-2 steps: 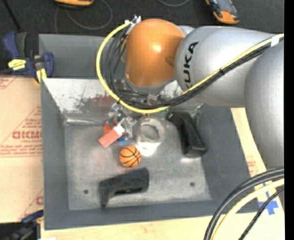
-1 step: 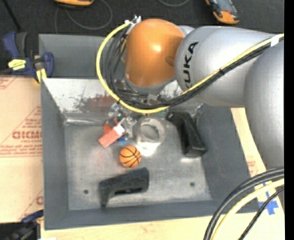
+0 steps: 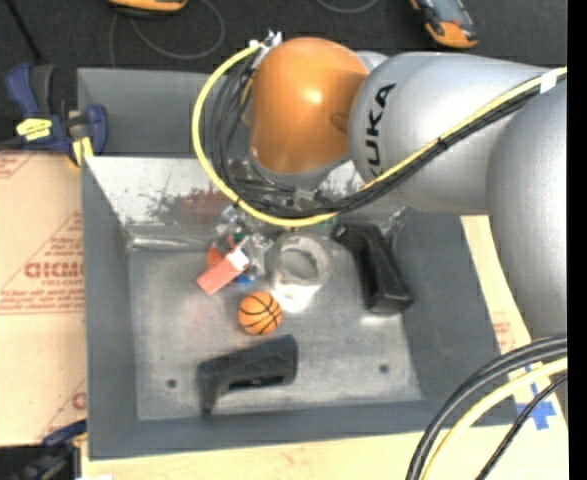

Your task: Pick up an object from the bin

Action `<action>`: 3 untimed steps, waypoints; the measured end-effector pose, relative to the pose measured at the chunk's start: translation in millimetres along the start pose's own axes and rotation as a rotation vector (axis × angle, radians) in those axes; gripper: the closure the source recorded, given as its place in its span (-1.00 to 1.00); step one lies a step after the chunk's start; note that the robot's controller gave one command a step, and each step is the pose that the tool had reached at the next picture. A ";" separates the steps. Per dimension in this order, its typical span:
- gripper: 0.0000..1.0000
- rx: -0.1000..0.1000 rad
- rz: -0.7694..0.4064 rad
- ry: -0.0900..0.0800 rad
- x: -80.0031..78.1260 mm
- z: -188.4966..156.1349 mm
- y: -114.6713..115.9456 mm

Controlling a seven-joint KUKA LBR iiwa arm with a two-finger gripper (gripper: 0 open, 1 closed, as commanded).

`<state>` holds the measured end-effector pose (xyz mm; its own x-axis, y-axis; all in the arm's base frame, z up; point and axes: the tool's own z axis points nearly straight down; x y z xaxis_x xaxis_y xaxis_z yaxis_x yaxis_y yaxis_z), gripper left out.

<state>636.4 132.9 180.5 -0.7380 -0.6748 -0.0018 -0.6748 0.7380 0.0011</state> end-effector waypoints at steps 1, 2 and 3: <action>1.00 0.000 0.000 0.000 0.0 0.0 0.0; 1.00 0.000 0.001 0.000 0.1 0.0 -0.1; 1.00 0.000 0.001 0.000 0.1 0.0 0.0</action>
Offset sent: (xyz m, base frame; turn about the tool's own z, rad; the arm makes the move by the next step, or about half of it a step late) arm 0.0000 0.0000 0.0000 0.0000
